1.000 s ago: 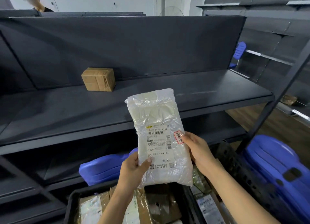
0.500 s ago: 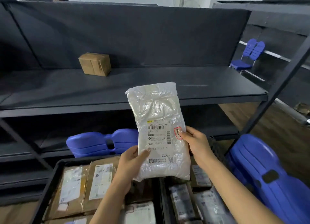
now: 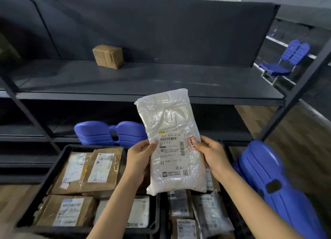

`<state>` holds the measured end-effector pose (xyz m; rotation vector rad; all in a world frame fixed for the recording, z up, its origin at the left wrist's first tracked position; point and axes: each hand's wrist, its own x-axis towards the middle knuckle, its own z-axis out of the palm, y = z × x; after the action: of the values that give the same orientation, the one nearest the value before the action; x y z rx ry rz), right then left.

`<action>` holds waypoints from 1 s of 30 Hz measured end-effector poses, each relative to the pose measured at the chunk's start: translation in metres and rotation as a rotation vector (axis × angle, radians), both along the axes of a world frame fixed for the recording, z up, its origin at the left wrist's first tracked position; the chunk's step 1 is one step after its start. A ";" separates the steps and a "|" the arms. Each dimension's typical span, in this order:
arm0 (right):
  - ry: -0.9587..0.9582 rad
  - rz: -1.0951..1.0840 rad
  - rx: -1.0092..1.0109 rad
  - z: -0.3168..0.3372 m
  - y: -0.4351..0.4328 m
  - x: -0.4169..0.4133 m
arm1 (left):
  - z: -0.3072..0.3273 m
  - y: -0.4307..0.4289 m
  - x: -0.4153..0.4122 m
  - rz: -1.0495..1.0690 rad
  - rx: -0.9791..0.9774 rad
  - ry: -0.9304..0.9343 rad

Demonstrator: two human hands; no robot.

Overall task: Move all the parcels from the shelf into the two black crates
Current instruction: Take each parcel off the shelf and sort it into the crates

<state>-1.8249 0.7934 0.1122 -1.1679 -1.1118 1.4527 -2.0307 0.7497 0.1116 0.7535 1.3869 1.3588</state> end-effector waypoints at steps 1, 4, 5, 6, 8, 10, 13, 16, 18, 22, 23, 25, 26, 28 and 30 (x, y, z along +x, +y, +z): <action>-0.005 0.000 0.000 -0.001 0.000 0.002 | -0.001 0.000 0.000 -0.005 -0.002 -0.002; -0.025 -0.002 -0.006 -0.005 -0.001 0.005 | -0.002 0.001 0.001 -0.014 -0.006 -0.003; -0.034 -0.011 -0.009 -0.007 -0.002 0.004 | -0.002 0.002 0.001 -0.012 -0.009 -0.003; -0.043 -0.022 -0.011 -0.008 -0.002 0.004 | -0.002 0.002 0.001 -0.011 -0.009 -0.001; -0.051 -0.036 -0.016 -0.008 -0.002 0.002 | -0.001 0.004 0.000 -0.012 -0.011 0.014; -0.060 -0.047 -0.021 -0.008 -0.001 0.000 | -0.001 0.007 -0.001 -0.009 -0.017 0.022; -0.092 -0.067 -0.024 -0.009 0.001 0.002 | -0.002 0.009 -0.003 -0.012 -0.024 0.018; -0.131 -0.085 0.002 -0.014 -0.001 0.006 | -0.004 0.013 -0.002 -0.039 -0.020 0.048; -0.137 -0.115 0.012 -0.015 -0.001 0.008 | -0.004 0.015 0.002 -0.052 -0.007 0.025; -0.156 -0.248 -0.046 -0.023 -0.003 0.023 | -0.004 0.022 0.012 -0.013 0.001 -0.069; -0.172 -0.264 -0.073 -0.027 -0.006 0.027 | -0.005 0.025 0.016 0.021 -0.003 -0.105; -0.140 -0.289 -0.124 -0.037 -0.018 0.036 | -0.007 0.029 0.025 0.093 -0.013 -0.176; -0.068 -0.290 -0.146 -0.045 -0.024 0.040 | -0.009 0.031 0.031 0.129 -0.021 -0.202; 0.126 -0.237 -0.199 -0.060 -0.036 0.045 | -0.013 0.034 0.046 0.196 -0.032 -0.255; 0.245 -0.133 -0.228 -0.069 -0.042 0.045 | -0.016 0.034 0.064 0.227 -0.023 -0.351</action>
<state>-1.7796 0.7515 0.0433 -1.1583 -0.7024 1.5987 -1.9672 0.7840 0.0952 0.3262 1.2292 1.5626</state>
